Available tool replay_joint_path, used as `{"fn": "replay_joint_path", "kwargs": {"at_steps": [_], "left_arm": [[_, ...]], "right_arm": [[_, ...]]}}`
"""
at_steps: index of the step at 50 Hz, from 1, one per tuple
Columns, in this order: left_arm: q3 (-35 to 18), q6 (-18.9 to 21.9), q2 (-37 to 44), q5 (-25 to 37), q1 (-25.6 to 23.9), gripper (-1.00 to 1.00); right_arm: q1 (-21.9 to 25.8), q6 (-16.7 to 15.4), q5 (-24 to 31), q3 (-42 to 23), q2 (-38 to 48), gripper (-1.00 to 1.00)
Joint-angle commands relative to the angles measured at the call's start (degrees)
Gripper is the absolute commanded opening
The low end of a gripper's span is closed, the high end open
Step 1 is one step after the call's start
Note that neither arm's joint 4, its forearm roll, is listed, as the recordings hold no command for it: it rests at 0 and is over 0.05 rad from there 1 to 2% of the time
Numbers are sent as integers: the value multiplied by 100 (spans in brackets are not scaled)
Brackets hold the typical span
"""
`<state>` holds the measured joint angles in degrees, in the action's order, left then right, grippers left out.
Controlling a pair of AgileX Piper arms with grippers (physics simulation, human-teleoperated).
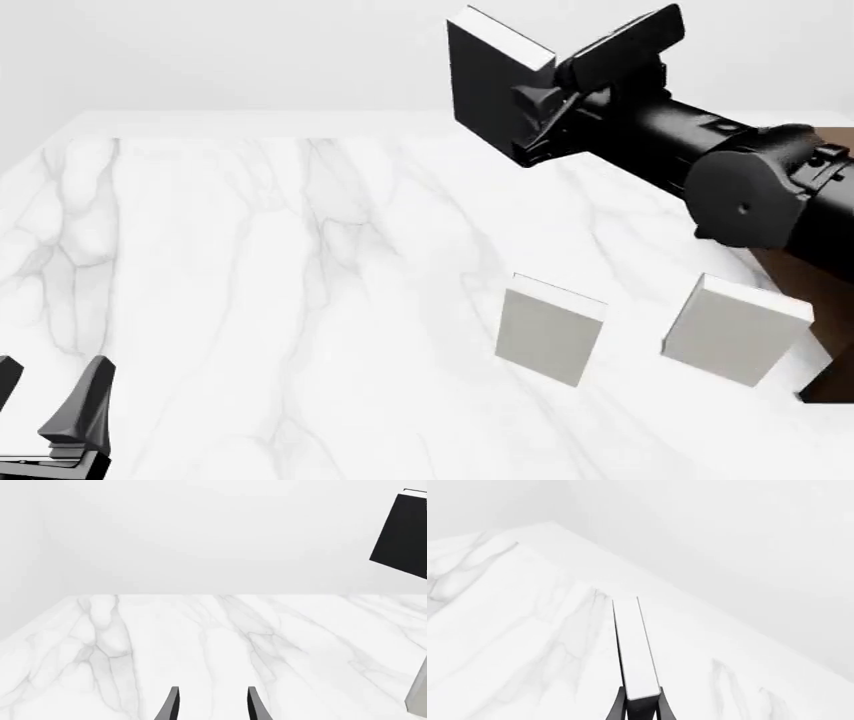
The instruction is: Pick up the book on the left and place it on top of the shelf.
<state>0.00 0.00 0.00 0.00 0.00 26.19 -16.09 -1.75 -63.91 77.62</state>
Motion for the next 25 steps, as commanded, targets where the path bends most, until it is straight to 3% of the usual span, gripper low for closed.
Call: {"fn": "replay_joint_path", "kwargs": {"at_steps": [1, 14, 25], "left_arm": [[0, 0, 0, 0, 0, 100], [0, 0, 0, 0, 0, 100], [0, 0, 0, 0, 0, 100]], "right_arm": [[-209, -27, 214, 337, -870, -100], [-687, -271, 458, 498, -1563, -100], [-1079, -791, 555, 663, -2064, -100]]}}
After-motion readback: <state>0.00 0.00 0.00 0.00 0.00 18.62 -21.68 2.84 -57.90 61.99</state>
